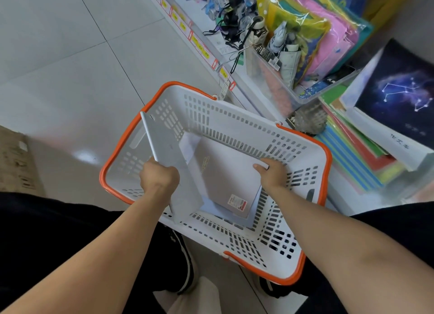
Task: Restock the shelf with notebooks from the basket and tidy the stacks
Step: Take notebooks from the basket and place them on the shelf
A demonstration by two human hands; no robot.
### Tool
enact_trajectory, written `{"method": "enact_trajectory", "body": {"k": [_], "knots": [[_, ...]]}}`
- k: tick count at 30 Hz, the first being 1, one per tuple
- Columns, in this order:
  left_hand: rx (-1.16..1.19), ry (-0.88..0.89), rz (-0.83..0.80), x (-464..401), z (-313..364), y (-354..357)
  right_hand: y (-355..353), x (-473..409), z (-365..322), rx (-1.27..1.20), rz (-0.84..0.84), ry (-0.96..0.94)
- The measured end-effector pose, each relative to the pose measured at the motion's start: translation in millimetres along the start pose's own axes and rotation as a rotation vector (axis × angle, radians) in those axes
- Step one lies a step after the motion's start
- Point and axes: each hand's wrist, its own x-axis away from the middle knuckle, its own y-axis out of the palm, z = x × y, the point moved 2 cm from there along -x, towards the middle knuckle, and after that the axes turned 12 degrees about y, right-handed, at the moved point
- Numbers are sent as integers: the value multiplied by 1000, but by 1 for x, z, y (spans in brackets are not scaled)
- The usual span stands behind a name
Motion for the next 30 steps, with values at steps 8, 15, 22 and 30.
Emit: {"method": "enact_trajectory", "body": {"k": [8,15,22,30], "knots": [[156,-64,-3,4,5,-8,-38,67,-96,54,66,-475],[728,-164,-355,14,63,-21,-57,204,-174,464,209,-1319],[839,78,-567,21,113,-43,-78,219,-170,676,234,-1329],[805,386,-658,41,203,-91,-203,199,-221,75,-54,-527]]}}
